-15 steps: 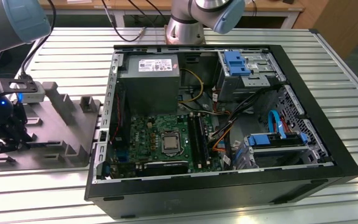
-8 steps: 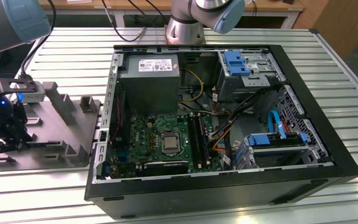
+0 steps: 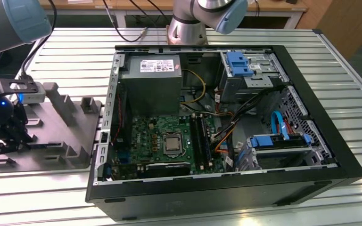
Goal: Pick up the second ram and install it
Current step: 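Pick up the second ram and move it above second insertion slot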
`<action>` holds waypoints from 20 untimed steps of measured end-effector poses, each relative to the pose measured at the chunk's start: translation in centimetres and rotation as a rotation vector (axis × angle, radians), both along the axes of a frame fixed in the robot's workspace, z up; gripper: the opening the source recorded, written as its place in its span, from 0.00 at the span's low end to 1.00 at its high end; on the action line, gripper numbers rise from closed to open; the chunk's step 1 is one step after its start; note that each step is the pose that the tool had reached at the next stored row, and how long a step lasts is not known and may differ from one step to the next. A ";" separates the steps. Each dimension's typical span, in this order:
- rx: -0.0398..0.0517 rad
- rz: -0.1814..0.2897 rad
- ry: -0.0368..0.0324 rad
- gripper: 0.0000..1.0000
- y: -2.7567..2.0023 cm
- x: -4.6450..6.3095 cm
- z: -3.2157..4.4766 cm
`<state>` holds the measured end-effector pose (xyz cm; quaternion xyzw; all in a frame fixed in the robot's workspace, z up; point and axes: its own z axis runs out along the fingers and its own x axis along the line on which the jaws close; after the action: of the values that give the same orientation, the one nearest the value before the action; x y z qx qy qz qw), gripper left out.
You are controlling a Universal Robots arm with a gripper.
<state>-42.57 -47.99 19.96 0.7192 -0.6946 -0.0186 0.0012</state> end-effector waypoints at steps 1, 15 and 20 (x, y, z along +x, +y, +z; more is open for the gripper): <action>0.0001 0.000 -0.0001 0.27 0.04 0.0 -0.01; 0.0000 0.000 0.0000 0.19 0.02 0.0 -0.01; 0.0001 0.000 -0.0001 0.19 -0.23 0.0 -0.01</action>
<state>-42.57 -48.22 19.94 0.7192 -0.6946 -0.0186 0.0011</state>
